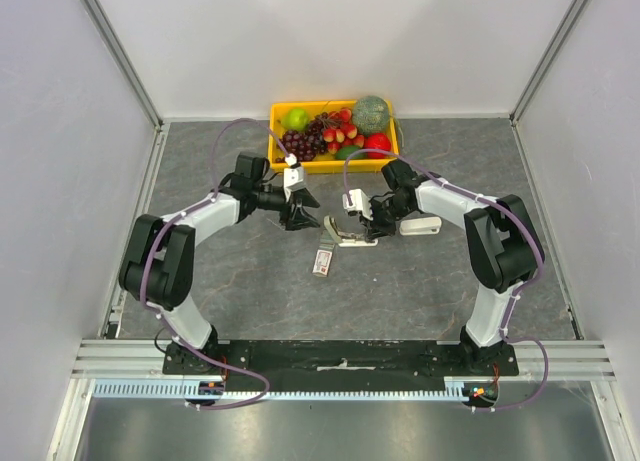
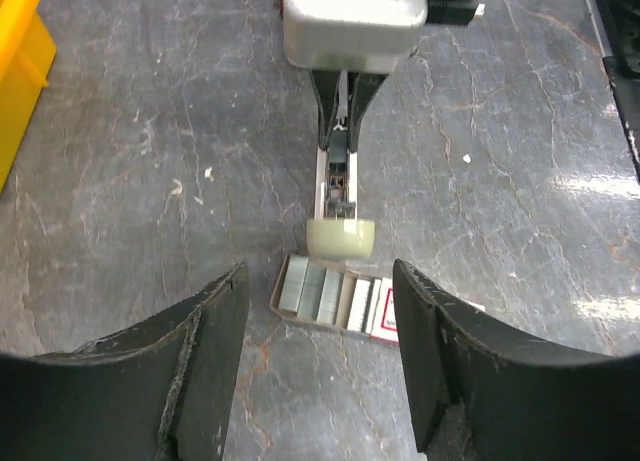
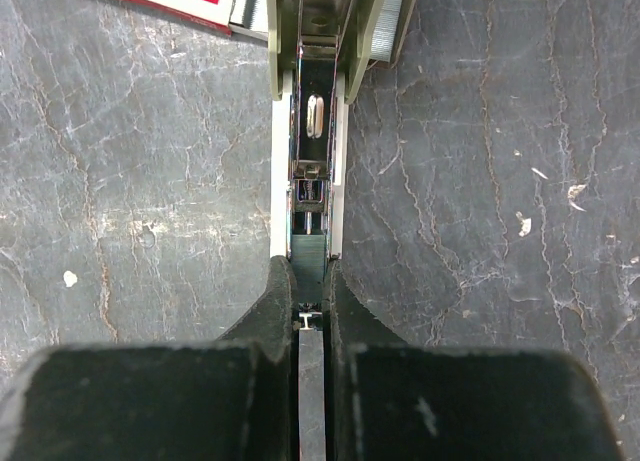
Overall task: Load the staples into the stapler
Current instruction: Close the stapler at the center of the board.
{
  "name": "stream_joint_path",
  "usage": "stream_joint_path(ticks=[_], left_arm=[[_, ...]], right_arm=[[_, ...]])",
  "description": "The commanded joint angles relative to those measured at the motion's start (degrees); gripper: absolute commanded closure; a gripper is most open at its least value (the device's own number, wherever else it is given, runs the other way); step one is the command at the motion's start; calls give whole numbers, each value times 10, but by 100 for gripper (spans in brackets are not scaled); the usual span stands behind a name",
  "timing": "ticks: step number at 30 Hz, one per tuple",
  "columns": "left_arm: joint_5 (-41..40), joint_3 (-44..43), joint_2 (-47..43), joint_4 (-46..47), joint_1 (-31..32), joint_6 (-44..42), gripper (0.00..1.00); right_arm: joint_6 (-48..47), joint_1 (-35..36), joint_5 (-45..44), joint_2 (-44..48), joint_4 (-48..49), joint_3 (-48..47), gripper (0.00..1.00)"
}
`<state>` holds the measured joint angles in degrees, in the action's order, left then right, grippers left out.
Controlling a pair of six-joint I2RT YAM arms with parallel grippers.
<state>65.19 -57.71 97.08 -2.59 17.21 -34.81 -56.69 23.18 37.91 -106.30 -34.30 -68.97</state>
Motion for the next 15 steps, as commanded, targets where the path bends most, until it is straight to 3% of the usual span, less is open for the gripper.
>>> stream_joint_path(ticks=[1,10,12,15], left_arm=[[-25,-33,15,-10,30,-60,35],[-23,-57,43,-72,55,-105,44],[-25,-64,47,-82,56,-109,58],[-30,-74,53,-96,62,-114,71]], right_arm=[[-26,6,23,12,-22,7,100],[-15,6,16,14,-8,15,100],[-15,6,15,16,-2,17,100],[-12,5,9,14,0,17,100]])
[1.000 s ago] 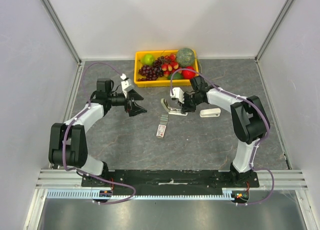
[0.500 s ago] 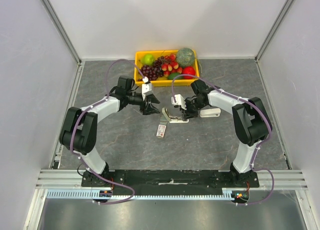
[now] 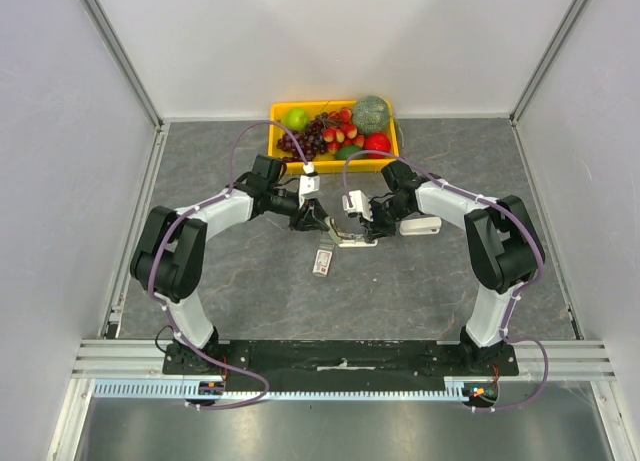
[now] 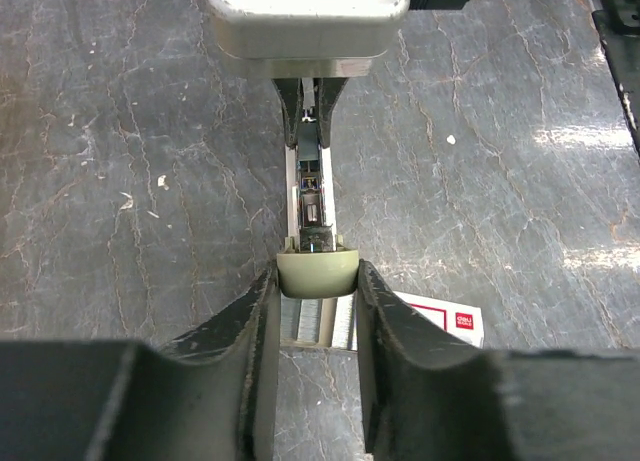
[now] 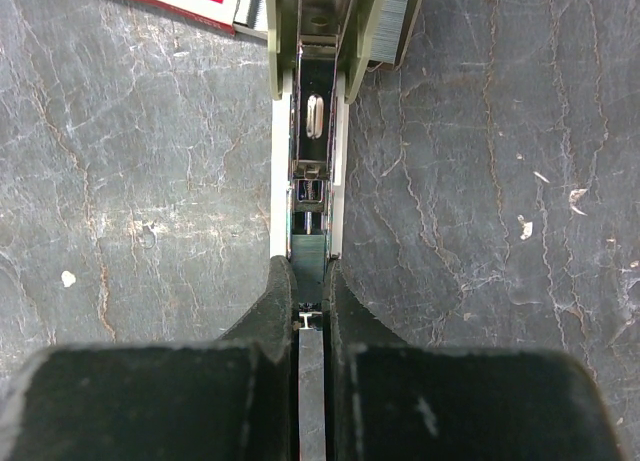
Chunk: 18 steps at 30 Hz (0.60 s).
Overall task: Load the staples into the stapler
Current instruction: Close the stapler at the center of the board.
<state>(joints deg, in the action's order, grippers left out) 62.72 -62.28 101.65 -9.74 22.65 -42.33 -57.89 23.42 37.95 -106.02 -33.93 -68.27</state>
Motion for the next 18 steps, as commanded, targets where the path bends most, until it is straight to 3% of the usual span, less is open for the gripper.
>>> stream_joint_path(ticks=[1,5,12,18], left_arm=[[-7,-28,7,-26,8,-38,74],[-7,-36,11,-27,17,-29,98],[-24,-57,28,-41,69,2,98],[-43,-69,59,-1,109,56,97]], right_arm=[[1,3,8,13,-3,11,100],[2,4,7,11,-2,12,100],[16,7,10,11,13,18,100],[20,7,11,14,17,23,100]])
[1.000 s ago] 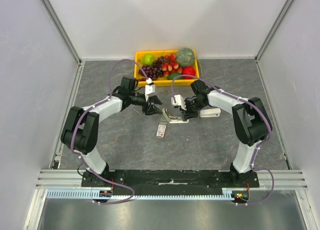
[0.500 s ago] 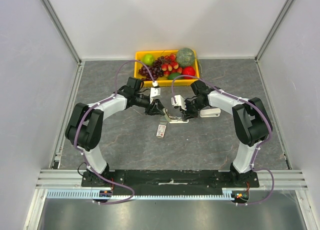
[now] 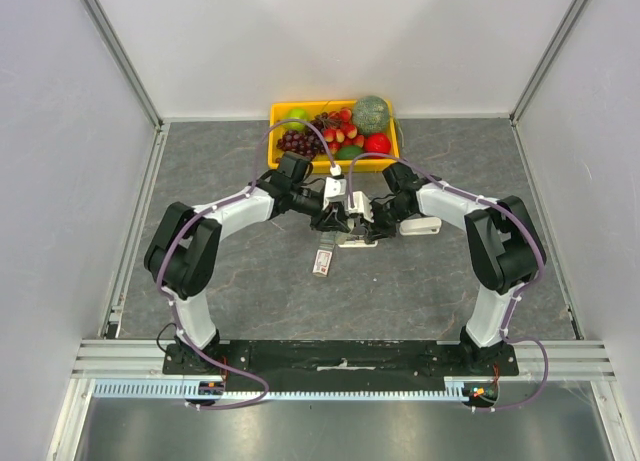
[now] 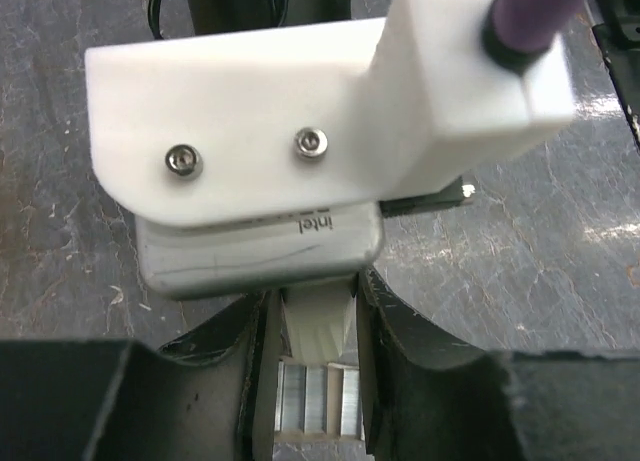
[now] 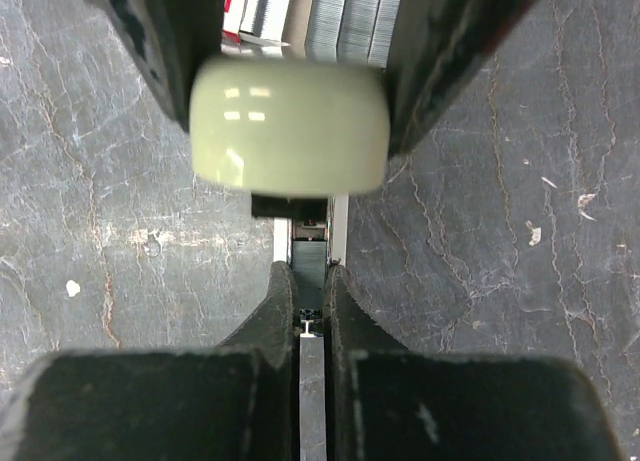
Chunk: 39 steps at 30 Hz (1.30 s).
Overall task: Load the staples into the stapler
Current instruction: Close the stapler at the center of the board.
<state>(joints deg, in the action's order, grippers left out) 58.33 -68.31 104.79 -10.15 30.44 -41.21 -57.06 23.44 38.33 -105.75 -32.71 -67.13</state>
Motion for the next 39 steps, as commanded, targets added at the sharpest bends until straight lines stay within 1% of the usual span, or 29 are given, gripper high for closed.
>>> stream_joint_path(ticks=[1,2,6,7,8,10,11,13,14,16,17,18,20,23,33,34,35,39], left_arm=[[0,-15,33,3,36,50,95],[-4,-17,35,4,37,53,83],[-20,-16,34,8,37,61,65],[-22,-11,32,13,37,65,59],[-19,-9,32,21,37,72,46],[-13,4,29,37,37,82,36],[-13,8,25,50,37,96,27],[-16,12,23,57,37,97,22],[-20,13,19,57,37,97,20],[-33,17,15,58,37,97,18],[-37,18,12,57,37,93,18],[-43,20,7,58,37,91,18],[-57,29,5,59,36,90,17],[-72,36,8,65,36,91,16],[-102,28,29,73,37,107,16],[-106,28,28,72,37,108,16],[-107,28,28,73,37,109,16],[-106,27,30,71,37,108,16]], right_arm=[[12,6,7,13,5,13,100],[11,6,7,18,6,16,100],[8,3,11,24,8,20,100],[8,3,13,25,9,20,100],[8,3,13,25,8,20,100],[7,3,16,26,8,20,100],[6,1,17,27,7,20,100],[5,0,18,29,7,22,99],[3,0,18,30,5,22,98],[3,-2,20,31,4,23,94],[2,-2,20,34,1,21,90],[-1,-3,21,36,-2,20,82],[-24,-5,23,48,-26,17,75],[-33,-8,24,70,-41,17,69],[-46,-18,40,95,-76,10,61],[-47,-18,41,97,-83,8,59],[-47,-23,41,99,-85,7,53],[-60,-41,67,112,-119,-7,53]])
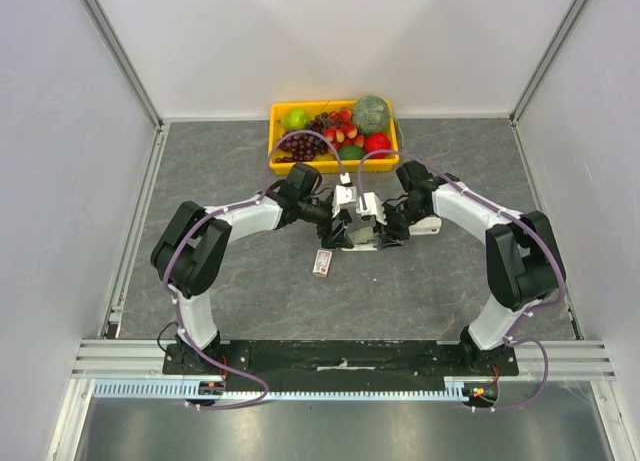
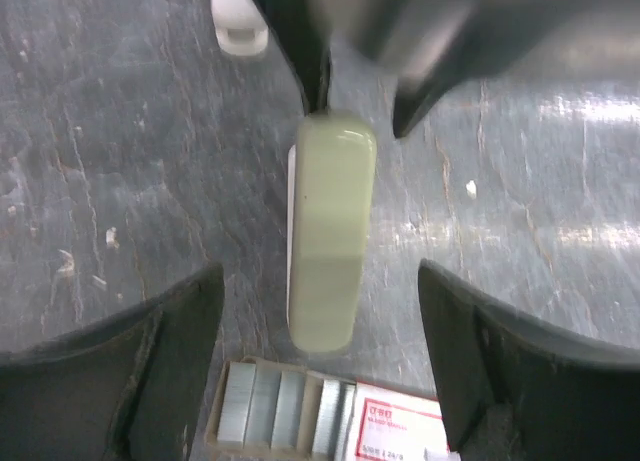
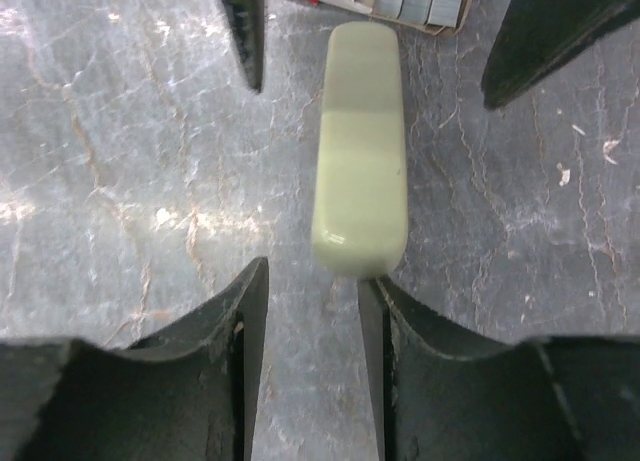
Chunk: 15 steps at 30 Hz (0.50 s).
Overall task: Load the staples into the stapler
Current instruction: Close the stapler at the center of the board.
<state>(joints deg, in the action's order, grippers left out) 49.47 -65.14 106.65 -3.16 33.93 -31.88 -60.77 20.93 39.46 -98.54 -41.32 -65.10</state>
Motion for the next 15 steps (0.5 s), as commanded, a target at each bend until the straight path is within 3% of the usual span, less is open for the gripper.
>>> stream_joint_path(ticks=[1,9,15], left_arm=[[-17,-8,12,-3,2,15,16],[-21,-44,37,-49,9,0,16],[-40,-60,49,-76,21,-17,17]], right_arm=[[-25,-22,64,46,-46,-34,53],[13,-68,119,72,-47,-42,54],[177,-97,243,-5,-50,-81,74]])
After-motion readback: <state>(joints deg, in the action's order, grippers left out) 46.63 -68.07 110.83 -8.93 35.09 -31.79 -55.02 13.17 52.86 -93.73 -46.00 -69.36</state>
